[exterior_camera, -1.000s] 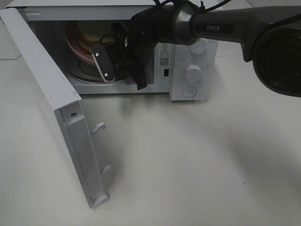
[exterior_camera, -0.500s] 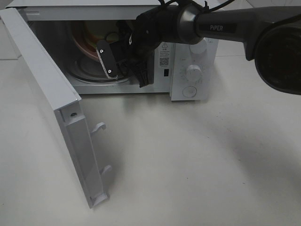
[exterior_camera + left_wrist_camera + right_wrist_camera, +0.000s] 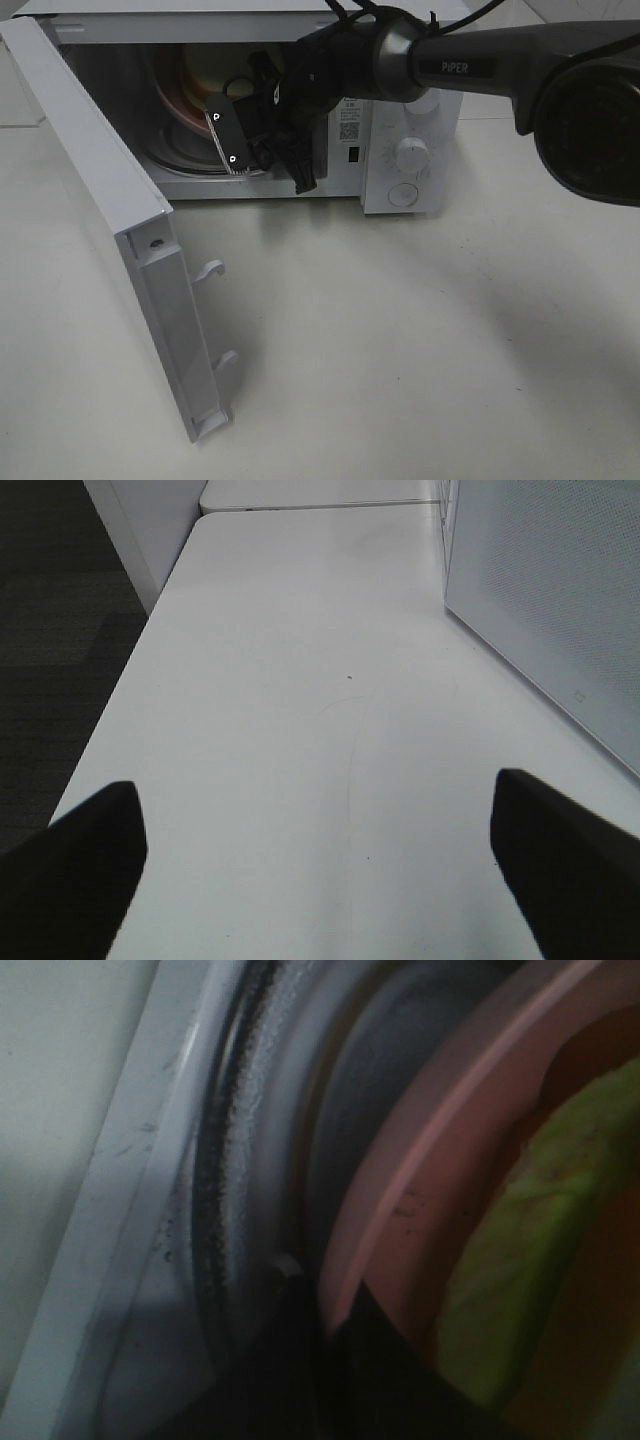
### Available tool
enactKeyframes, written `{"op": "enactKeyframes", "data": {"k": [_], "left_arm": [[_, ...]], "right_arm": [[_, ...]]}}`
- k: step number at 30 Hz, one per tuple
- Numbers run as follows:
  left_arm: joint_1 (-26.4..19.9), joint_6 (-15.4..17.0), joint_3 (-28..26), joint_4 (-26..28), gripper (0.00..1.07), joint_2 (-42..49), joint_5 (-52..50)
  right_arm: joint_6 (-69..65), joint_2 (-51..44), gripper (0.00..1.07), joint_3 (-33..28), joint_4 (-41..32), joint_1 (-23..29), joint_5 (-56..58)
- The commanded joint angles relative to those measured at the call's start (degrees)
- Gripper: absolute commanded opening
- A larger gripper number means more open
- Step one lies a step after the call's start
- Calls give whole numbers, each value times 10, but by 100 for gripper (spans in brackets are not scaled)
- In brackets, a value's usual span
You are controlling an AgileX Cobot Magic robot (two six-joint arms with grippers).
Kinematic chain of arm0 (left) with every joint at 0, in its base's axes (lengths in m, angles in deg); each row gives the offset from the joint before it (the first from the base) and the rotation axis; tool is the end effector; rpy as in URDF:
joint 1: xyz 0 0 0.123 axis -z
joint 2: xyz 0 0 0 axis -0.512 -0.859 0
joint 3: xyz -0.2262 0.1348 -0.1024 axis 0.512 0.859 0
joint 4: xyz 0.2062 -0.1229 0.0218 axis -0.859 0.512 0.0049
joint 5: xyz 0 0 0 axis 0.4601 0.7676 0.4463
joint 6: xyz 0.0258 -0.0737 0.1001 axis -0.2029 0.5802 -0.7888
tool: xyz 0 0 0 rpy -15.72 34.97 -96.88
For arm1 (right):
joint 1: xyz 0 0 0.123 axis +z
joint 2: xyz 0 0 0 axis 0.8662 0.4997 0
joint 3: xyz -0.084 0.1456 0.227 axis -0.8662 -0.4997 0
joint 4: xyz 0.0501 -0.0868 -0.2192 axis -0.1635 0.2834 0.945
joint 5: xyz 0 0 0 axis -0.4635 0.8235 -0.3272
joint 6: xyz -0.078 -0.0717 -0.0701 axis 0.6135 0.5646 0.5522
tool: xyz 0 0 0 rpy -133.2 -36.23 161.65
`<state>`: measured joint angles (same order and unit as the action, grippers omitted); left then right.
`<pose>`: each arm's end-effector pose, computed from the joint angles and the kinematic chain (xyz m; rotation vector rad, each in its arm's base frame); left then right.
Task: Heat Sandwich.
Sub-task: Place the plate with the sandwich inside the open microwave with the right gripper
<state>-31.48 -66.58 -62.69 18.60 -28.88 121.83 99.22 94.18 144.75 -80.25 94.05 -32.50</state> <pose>0.0204 0.0153 0.2570 -0.0370 2.0233 0.1596 0.4731 0.3104 0.1273 -2.0298 1.2077 -0.5236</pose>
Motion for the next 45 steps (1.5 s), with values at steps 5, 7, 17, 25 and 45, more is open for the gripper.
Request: {"op": "enactKeyframes", "data": {"k": [5, 7, 17, 25, 45], "left_arm": [[-1, 2, 1, -1, 86, 6, -8], [-1, 2, 1, -1, 86, 6, -8], [-1, 2, 1, -1, 86, 6, -8], [-1, 2, 1, -1, 86, 6, -8], [-1, 2, 1, -1, 86, 6, -8]], "right_arm": [[-15, 2, 0, -2, 3, 0, -33], [-18, 6, 0, -2, 3, 0, -33], [-46, 10, 1, -2, 3, 0, -44], [-83, 9, 23, -3, 5, 0, -78], [-91, -24, 58, -3, 10, 1, -7]]}}
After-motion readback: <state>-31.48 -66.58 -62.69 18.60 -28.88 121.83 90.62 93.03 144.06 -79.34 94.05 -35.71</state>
